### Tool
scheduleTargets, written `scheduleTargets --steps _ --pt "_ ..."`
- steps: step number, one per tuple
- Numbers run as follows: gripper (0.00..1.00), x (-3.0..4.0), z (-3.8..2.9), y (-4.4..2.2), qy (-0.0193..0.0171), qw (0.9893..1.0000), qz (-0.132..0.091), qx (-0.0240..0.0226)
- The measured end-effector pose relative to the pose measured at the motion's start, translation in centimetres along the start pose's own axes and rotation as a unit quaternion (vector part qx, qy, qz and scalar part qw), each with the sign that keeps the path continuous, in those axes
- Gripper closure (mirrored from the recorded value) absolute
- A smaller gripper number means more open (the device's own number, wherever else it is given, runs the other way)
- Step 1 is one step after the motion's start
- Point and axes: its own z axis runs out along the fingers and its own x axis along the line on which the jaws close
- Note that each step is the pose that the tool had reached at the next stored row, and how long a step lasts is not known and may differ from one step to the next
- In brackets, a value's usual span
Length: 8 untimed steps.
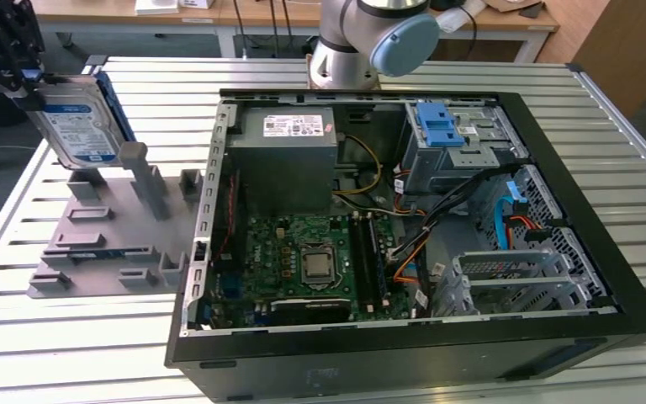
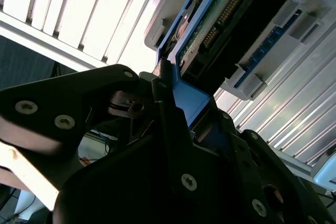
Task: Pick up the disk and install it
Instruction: 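Pick up the disk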
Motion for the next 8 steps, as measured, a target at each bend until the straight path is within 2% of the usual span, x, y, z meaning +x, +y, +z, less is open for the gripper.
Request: scheduleTargets --steps 8 --pt "0.64 0.0 -0.4 0.0 0.0 1.0 0.0 -0.0001"
